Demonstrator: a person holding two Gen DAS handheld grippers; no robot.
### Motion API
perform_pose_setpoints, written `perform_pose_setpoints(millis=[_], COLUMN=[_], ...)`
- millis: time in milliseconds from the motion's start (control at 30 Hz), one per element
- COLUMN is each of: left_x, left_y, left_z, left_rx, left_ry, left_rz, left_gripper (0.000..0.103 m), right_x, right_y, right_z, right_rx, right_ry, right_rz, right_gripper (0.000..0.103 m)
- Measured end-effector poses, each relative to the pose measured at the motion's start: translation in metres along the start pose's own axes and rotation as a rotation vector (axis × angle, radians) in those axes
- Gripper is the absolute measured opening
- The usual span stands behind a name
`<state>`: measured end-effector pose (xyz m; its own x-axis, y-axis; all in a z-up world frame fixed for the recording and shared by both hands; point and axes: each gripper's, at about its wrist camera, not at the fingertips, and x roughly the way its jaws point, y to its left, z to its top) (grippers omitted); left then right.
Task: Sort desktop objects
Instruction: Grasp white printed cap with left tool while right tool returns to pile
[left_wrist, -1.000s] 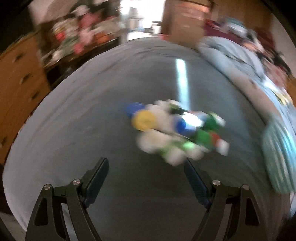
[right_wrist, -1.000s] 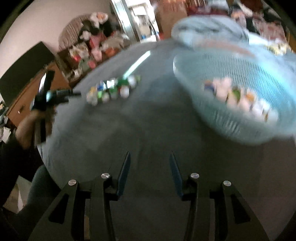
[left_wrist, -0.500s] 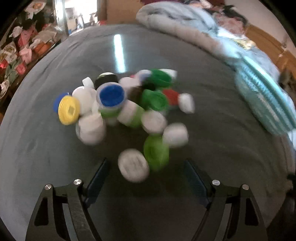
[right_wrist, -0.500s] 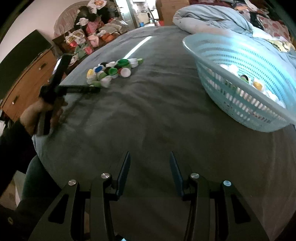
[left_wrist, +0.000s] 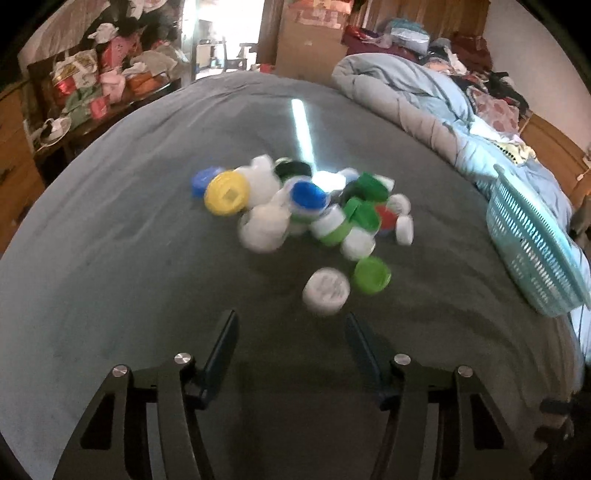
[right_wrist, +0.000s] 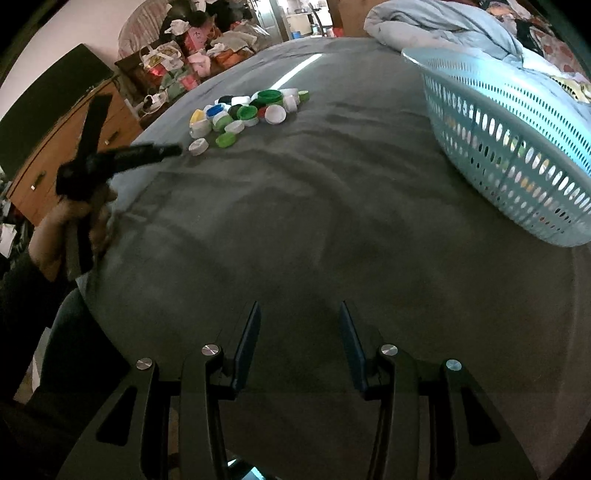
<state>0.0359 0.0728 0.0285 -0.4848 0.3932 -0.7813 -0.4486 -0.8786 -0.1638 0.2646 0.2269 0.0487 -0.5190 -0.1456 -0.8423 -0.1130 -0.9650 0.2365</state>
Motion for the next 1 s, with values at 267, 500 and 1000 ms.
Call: perform_pose_setpoints(millis=[267, 500, 1000], left_x=[0.033, 0.027, 0.032], left_y=[-0.014, -0.005, 0.001], left_z=[0.012, 0.007, 0.002], left_rx=[0.042, 0.001, -0.028], left_ry=[0.042, -0.018, -0.031], left_rz=[0.042, 0.055, 0.032], left_gripper=[0.057, 0.031, 0.031], right_x=[-0.001, 0.010, 0.146], right_y=[-0.001, 0.016, 0.030], right_z=[0.003, 0.062, 0.212], right_rx=[0.009, -0.076, -0.129], right_ry=[0.004, -0.102, -0.088], right_rz=[-0.013, 0.020, 0.061], right_gripper=[0.039, 0.039, 0.039])
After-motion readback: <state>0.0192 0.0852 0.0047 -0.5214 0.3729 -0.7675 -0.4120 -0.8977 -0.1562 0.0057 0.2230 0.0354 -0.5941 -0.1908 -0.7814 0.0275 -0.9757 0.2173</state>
